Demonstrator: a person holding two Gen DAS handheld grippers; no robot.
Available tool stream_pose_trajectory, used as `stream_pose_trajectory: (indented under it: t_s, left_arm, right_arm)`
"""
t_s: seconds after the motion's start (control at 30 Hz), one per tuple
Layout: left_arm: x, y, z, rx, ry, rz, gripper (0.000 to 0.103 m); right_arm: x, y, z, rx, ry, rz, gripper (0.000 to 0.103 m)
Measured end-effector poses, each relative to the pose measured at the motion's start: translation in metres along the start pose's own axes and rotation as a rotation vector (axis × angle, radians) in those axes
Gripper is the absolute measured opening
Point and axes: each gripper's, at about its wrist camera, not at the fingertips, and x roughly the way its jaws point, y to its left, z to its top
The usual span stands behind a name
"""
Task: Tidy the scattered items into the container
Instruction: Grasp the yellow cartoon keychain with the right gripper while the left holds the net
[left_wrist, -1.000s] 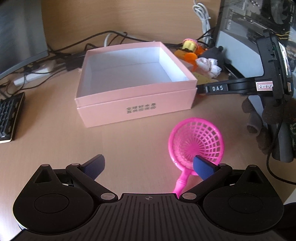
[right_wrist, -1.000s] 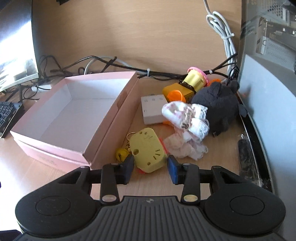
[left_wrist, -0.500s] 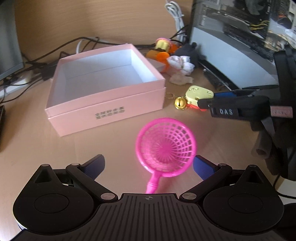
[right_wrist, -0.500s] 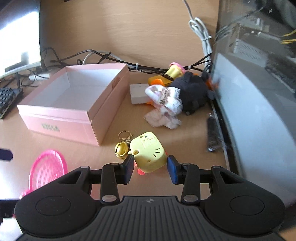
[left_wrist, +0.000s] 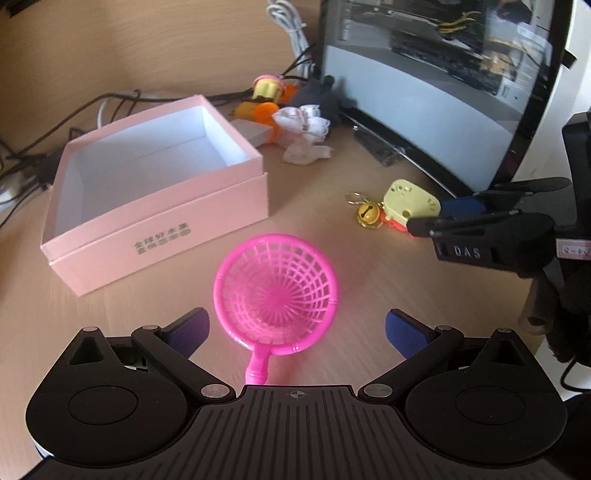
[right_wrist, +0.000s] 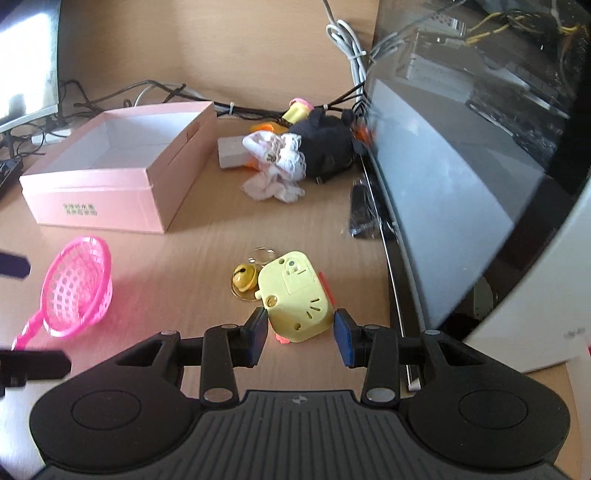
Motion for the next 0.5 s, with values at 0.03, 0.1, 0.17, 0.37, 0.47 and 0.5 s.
stream_pose_trajectory:
  t_s: [0.03,0.1,0.17,0.37,0.47,0.5]
  left_arm:
    - [0.000,-0.001,0.000,0.013,-0.004,-0.001,0.103]
    - [0.001,-0.003,-0.001,0.035,-0.004,-0.001,0.103]
    - [0.004,-0.004,-0.001,0.050,0.003,0.003,0.103]
    - [0.025,-0.003,0.002,0.050,0.033,0.060,0.103]
    - [0.033,0.003,0.003,0.022,0.052,0.069,0.103]
    - [0.036,0.004,0.004,0.021,0.054,0.069,0.103]
  right_arm:
    - [-0.002,0.000,-0.002,-0.005,-0.001,-0.002,0.039]
    - [-0.006,0.000,-0.005,-0.009,-0.003,-0.001,0.039]
    - [-0.008,-0.001,-0.007,-0.004,-0.005,0.005,0.039]
    - [-0.010,0.000,-0.013,-0.002,-0.009,0.040,0.039]
    - [-0.010,0.002,-0.013,-0.017,-0.009,0.054,0.039]
    - [-0.010,0.002,-0.013,-0.022,-0.012,0.057,0.041]
